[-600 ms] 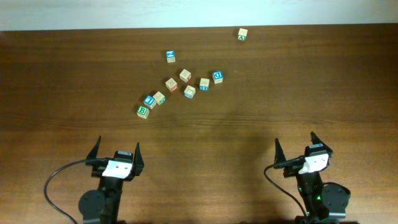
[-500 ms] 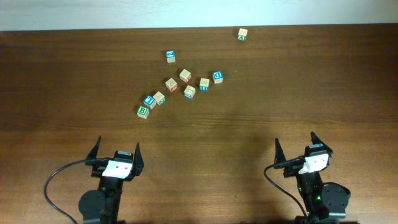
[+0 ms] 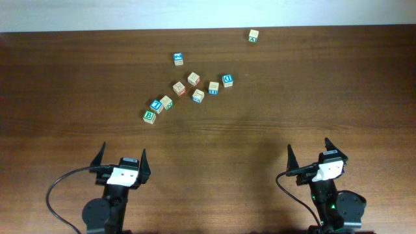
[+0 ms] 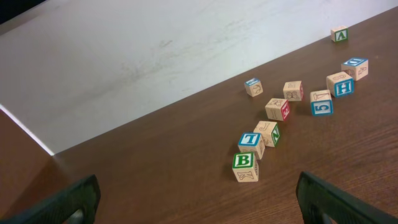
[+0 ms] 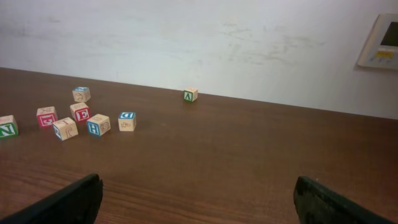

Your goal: Rotate 3 blocks

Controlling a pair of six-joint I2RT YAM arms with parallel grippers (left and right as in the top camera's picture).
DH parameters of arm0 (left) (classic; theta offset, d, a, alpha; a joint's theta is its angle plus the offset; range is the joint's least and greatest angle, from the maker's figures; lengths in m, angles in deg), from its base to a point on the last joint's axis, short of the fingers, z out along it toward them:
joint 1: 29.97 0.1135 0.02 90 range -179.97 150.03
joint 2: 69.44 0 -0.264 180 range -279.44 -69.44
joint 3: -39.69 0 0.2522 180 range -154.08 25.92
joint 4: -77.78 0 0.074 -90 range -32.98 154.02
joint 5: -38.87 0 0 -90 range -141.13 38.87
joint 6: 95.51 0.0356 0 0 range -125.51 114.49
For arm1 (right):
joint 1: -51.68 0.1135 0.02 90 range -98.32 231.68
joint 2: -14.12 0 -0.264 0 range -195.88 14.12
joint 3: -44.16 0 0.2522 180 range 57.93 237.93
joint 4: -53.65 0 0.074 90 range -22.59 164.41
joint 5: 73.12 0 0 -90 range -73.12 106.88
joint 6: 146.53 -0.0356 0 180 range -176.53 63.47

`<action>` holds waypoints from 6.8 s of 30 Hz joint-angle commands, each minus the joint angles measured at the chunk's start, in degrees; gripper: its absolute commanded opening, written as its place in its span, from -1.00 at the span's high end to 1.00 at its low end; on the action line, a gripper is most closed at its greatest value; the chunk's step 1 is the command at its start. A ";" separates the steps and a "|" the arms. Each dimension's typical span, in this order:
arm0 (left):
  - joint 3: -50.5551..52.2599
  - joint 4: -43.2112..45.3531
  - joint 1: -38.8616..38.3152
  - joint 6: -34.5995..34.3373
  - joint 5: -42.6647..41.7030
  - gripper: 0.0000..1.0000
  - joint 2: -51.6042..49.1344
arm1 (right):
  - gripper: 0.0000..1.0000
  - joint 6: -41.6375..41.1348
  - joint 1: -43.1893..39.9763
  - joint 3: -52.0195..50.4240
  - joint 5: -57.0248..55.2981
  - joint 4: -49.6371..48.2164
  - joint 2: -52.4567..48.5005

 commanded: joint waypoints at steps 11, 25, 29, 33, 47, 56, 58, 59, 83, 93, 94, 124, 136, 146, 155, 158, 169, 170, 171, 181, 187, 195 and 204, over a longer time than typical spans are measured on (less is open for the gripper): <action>0.35 0.07 -0.11 0.87 -0.46 -0.98 0.55 | -0.96 -0.02 -0.33 -0.52 -0.70 0.00 0.26; 0.35 0.07 -0.11 0.87 -0.46 -0.98 0.52 | -0.96 -0.02 -0.33 -0.52 -0.70 0.00 0.26; 0.35 0.07 -0.11 0.87 -0.46 -0.98 0.55 | -0.96 0.00 -0.33 -0.52 -0.70 0.00 0.26; 0.35 0.07 -0.11 0.87 -0.46 -0.97 0.52 | -0.96 -0.02 -0.33 -0.52 -0.70 0.00 0.26; 0.35 0.07 -0.11 0.87 -0.46 -0.98 0.52 | -0.96 -0.02 -0.33 -0.52 -0.70 0.00 0.26; 0.35 0.07 -0.11 0.87 -0.46 -0.98 0.55 | -0.97 -0.02 -0.33 -0.52 -0.70 0.00 0.26; 0.35 0.09 -0.11 0.90 -0.46 -0.98 0.55 | -0.96 -0.02 -0.33 -0.52 -0.70 0.00 0.26; 0.35 0.07 -0.11 0.90 -0.46 -0.98 0.52 | -0.96 -0.02 -0.33 -0.52 -0.70 0.00 0.26; 0.35 0.31 -0.11 0.85 -0.66 -0.98 0.52 | -0.96 -0.02 -0.33 -0.52 -0.72 -0.09 0.26; 0.33 1.60 -0.11 -1.66 -1.33 -0.98 0.52 | -0.97 -0.02 -0.33 -0.52 -0.70 -1.20 0.26; 0.33 1.66 -0.11 -3.52 -1.36 -0.98 0.52 | -0.96 -0.02 -0.33 -0.52 -0.66 -1.36 0.26; -93.09 -48.89 -0.13 -6.43 -17.20 -0.98 -89.92 | -0.96 -3.02 0.33 84.83 19.67 41.90 -89.92; -98.73 -56.13 -0.13 -5.44 -17.20 -0.98 -98.97 | -0.73 -7.34 17.75 105.13 12.04 35.47 -121.04; -98.73 -56.52 -0.13 -5.40 -17.16 -0.98 -98.97 | -0.23 -14.69 22.95 105.13 -5.84 28.35 -132.56; -98.73 -56.52 -0.13 -5.40 -17.16 -0.98 -98.97 | 0.58 -14.69 22.95 105.15 -5.35 29.24 -134.33; -98.73 -56.52 -0.13 -5.40 -17.16 -0.98 -98.97 | 0.60 -14.71 22.95 105.24 -2.84 40.37 -131.51; -98.73 -56.52 -0.13 -5.40 -17.16 -0.98 -98.97 | 0.31 -14.67 24.44 105.24 2.95 78.77 -130.33; -98.73 -56.52 -0.13 -5.40 -17.16 -0.98 -98.97 | 0.05 -14.67 24.28 105.24 2.51 79.36 -130.33; -98.73 -56.52 -0.13 -5.40 -17.16 -0.98 -98.97 | -0.08 -14.64 24.04 105.26 2.29 79.54 -130.33; -98.73 -56.52 -0.11 -5.73 -17.42 -0.98 -98.97 | -0.36 -13.81 21.27 136.52 4.70 85.70 -130.31; -96.32 -61.37 -1.57 -14.64 -10.58 -0.89 -101.81 | -0.55 -13.57 9.84 153.72 4.52 93.66 -130.35; -94.57 -57.90 -8.55 -19.37 3.91 -0.49 -118.49 | -0.55 -12.04 8.63 153.33 4.31 93.26 -130.35; -93.50 -59.06 -9.46 -22.25 3.89 0.29 -123.84 | -0.55 -12.02 8.63 153.06 2.95 93.04 -130.35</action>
